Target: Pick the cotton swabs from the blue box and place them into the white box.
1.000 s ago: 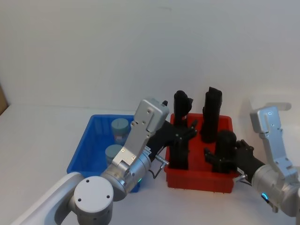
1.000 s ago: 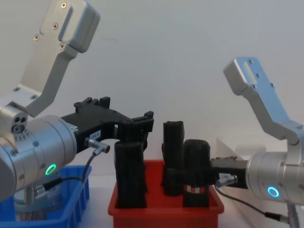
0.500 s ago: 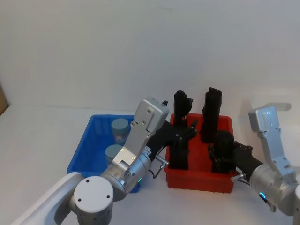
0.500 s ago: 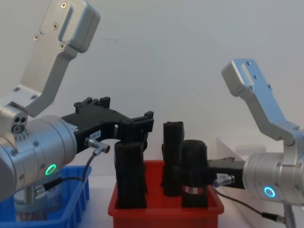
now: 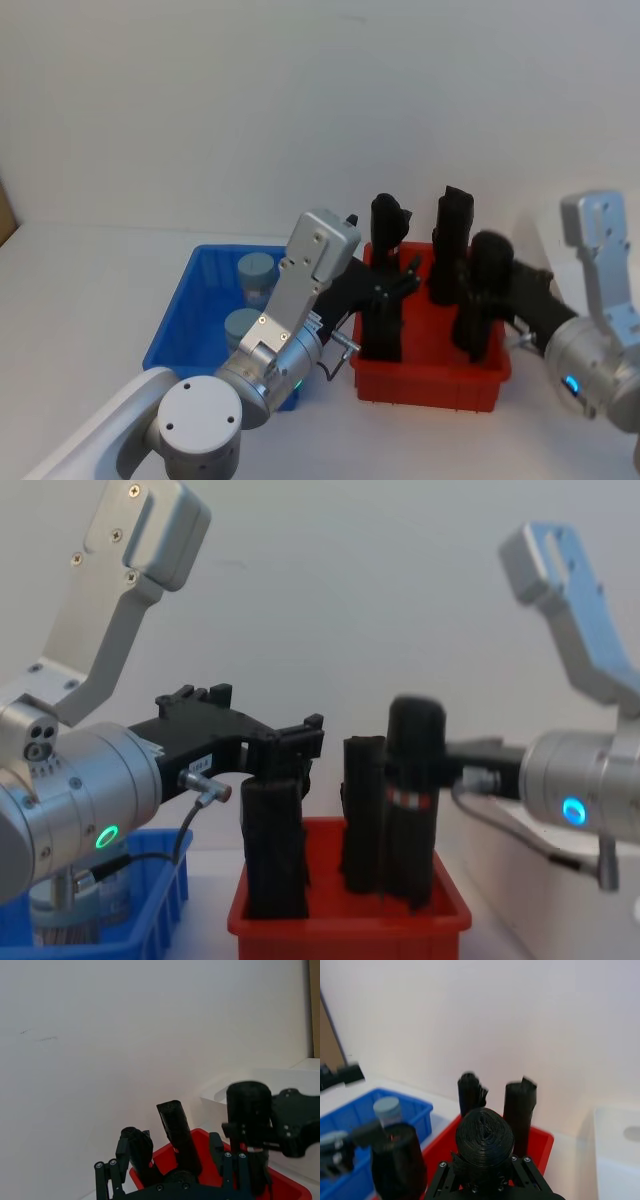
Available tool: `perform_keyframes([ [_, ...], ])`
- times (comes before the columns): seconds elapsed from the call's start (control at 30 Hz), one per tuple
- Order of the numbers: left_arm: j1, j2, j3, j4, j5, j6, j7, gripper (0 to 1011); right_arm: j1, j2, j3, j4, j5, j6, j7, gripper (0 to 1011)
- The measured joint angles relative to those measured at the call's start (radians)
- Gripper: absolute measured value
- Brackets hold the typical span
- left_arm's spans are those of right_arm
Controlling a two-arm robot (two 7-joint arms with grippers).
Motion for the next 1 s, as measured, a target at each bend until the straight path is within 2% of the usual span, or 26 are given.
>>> perform_keyframes([
  [0.23,0.0,0.0,0.0,0.0,0.0,0.0,0.0,1004,0.025,-0.002,0.021,-0.032,0.028,-0.043,-0.017,352],
  [0.47,0.0,0.0,0.0,0.0,0.0,0.0,0.0,1004,0.084,-0.008,0.053,-0.031,0.042,-0.087,-0.046,352],
  [0.6,0.0,0.0,0.0,0.0,0.0,0.0,0.0,1004,0.134,-0.013,0.073,0.005,0.04,-0.107,-0.063,352],
  [0.7,0.0,0.0,0.0,0.0,0.0,0.0,0.0,1004,0.194,-0.018,0.094,0.067,0.025,-0.123,-0.08,352],
  [0.73,0.0,0.0,0.0,0.0,0.0,0.0,0.0,1004,0.194,-0.018,0.094,0.067,0.025,-0.123,-0.08,352],
  [0.83,0.0,0.0,0.0,0.0,0.0,0.0,0.0,1004,0.259,-0.023,0.113,0.151,0.004,-0.134,-0.096,352],
  [1.0,0.0,0.0,0.0,0.0,0.0,0.0,0.0,1004,0.332,-0.028,0.134,0.259,-0.022,-0.139,-0.113,352],
])
